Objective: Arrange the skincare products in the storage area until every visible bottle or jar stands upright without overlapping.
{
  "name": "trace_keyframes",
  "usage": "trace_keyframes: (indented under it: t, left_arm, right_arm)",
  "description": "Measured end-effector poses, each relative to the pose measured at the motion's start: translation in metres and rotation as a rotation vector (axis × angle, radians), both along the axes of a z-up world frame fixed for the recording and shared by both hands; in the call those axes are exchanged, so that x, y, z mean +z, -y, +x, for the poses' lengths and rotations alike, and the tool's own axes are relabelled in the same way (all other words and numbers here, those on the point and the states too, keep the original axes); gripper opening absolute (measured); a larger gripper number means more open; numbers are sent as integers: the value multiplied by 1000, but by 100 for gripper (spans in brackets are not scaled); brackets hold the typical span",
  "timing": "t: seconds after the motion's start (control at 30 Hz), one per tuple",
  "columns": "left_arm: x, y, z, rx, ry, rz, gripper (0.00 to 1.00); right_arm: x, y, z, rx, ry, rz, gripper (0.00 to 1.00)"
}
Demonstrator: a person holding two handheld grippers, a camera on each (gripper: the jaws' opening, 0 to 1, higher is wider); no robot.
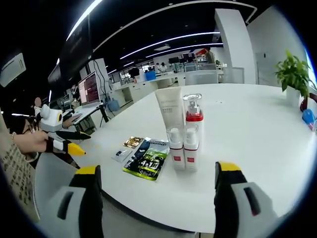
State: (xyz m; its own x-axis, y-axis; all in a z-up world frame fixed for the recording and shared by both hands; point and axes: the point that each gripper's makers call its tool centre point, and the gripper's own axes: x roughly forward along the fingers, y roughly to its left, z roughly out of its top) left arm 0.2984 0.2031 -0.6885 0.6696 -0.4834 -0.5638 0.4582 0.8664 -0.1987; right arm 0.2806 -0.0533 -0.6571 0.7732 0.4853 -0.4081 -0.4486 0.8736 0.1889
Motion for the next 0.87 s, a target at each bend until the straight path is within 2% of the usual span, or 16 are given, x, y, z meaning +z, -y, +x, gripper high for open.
trace_keyframes:
  t: [0.87]
  left_arm:
    - [-6,-3,3,-9,-10,5,97]
  right_arm:
    - [-1,0,0,1,-4,-3,95]
